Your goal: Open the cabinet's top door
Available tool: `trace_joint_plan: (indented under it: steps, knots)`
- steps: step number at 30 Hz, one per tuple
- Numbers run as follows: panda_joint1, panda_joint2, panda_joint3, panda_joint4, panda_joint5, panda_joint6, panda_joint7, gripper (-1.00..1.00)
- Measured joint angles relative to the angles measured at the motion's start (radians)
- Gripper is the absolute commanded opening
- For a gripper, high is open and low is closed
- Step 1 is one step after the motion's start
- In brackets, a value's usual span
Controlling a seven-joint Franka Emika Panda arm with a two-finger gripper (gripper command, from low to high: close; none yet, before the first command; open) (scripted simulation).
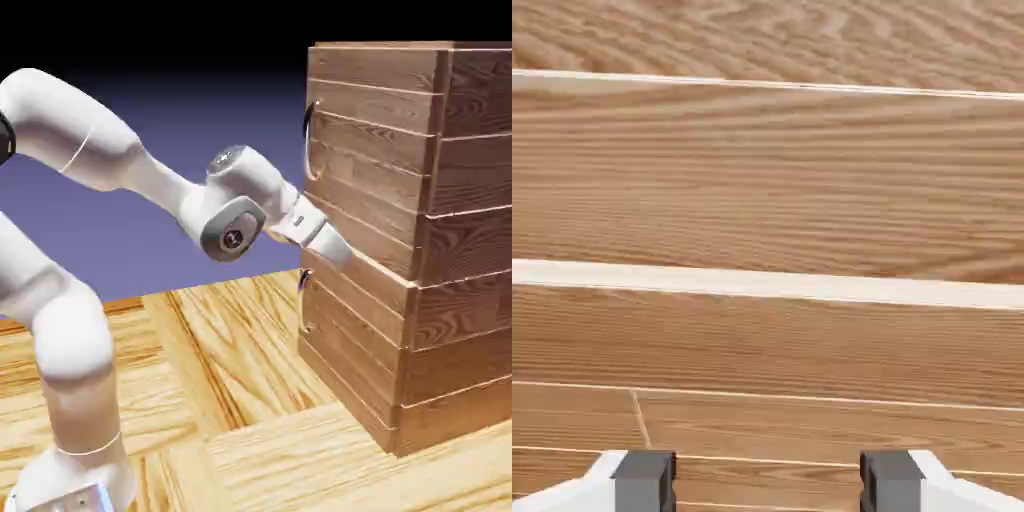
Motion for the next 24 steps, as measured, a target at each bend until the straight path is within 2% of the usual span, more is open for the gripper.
trace_joint_plan:
  steps: [24]
  knots:
    - [-0.417, -0.348, 0.560, 0.209, 1.022, -0.012, 1.044, 0.00]
